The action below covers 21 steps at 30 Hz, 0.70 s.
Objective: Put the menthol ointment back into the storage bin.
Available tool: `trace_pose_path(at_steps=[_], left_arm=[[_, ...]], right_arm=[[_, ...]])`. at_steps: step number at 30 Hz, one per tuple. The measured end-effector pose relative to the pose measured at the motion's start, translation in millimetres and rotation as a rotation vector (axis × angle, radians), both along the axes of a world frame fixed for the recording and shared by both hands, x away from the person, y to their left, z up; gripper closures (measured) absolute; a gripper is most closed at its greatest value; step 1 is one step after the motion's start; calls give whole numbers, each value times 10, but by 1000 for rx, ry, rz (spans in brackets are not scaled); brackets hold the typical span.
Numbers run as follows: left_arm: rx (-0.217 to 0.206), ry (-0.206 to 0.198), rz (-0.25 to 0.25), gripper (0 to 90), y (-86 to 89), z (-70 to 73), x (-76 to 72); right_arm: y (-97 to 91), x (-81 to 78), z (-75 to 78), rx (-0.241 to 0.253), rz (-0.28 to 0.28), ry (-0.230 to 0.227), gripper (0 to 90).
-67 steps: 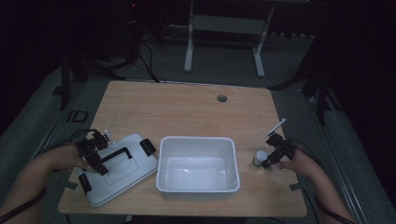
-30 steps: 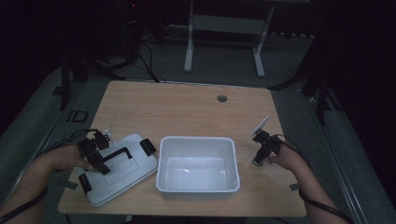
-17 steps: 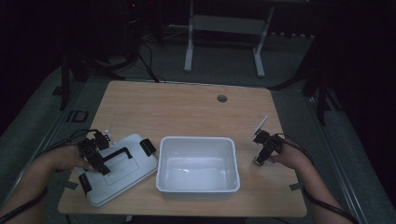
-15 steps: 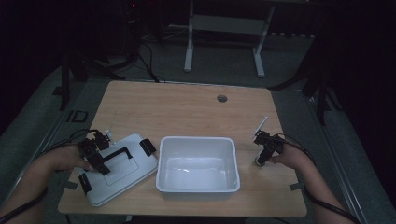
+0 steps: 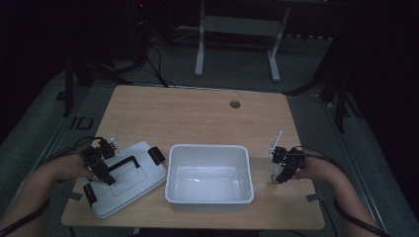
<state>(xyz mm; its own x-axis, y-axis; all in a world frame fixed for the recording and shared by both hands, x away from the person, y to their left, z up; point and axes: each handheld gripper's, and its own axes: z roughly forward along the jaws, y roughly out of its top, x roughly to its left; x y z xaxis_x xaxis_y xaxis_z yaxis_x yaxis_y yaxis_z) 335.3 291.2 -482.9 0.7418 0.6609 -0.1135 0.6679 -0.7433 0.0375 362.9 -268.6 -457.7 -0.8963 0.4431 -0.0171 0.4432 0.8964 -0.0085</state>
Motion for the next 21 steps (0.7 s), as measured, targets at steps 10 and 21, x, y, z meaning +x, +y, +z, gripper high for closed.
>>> trace_pose_path(at_steps=[10,21], left_arm=[[16,3,-11,278,-16,-17,-7],[28,-1,-22,278,-45,23,-20]], right_arm=[[81,-173,171,0,131,-13,500],[254,-338,527,6,178,-22,500]])
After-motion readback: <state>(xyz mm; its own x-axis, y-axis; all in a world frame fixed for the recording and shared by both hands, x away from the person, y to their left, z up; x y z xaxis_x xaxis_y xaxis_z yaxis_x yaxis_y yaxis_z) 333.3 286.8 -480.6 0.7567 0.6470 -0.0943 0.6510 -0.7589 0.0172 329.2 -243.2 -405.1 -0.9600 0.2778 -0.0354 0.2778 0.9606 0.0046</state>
